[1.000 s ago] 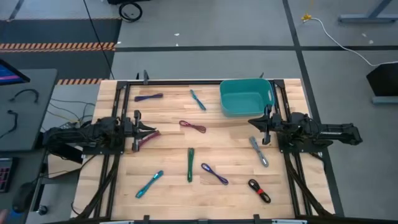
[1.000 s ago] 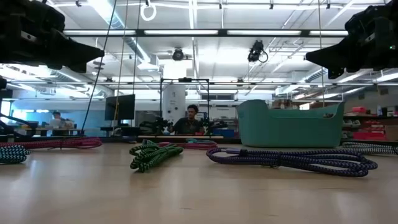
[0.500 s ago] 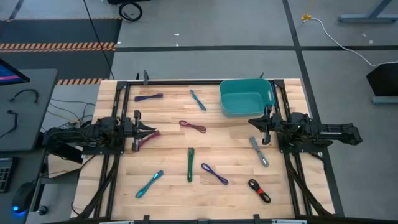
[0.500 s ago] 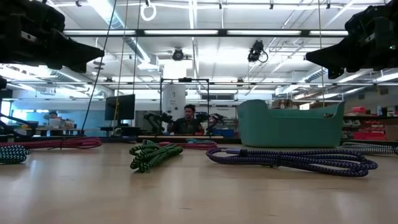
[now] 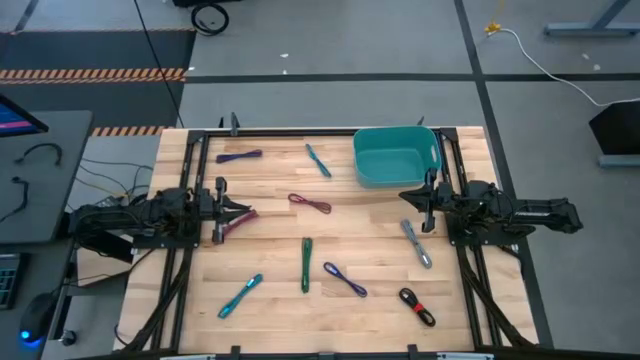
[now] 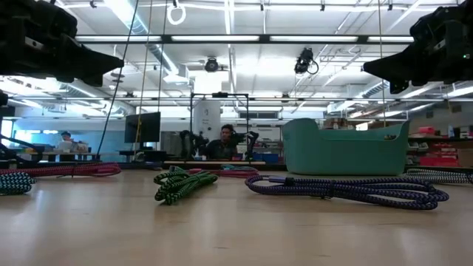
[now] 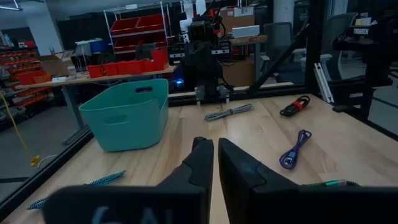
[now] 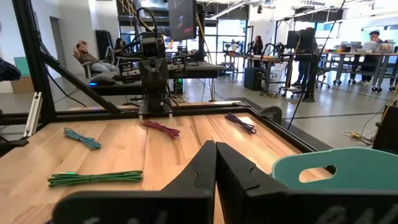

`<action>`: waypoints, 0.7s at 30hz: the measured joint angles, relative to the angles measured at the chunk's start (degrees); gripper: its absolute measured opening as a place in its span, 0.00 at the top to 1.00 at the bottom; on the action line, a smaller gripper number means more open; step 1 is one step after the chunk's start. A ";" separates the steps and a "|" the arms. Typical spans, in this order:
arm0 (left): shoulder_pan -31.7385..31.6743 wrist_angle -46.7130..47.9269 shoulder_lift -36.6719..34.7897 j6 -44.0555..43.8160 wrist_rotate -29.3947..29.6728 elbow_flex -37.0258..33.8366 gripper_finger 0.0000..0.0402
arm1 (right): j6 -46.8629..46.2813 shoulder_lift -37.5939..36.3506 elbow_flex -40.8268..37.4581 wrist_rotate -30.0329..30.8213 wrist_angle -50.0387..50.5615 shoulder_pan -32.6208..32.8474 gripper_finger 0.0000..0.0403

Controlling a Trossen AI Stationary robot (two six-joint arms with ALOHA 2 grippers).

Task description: Pick and place USB-C Cables

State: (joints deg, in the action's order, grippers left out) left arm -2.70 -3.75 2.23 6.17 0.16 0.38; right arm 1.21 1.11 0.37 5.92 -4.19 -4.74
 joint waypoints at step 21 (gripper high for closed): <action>0.00 0.00 -0.01 0.00 0.01 -0.02 0.90 | 0.00 0.01 0.00 0.00 0.00 0.00 0.97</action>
State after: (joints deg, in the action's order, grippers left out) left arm -2.70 -3.75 2.22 6.17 0.16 0.36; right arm 1.21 1.11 0.37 5.92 -4.19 -4.74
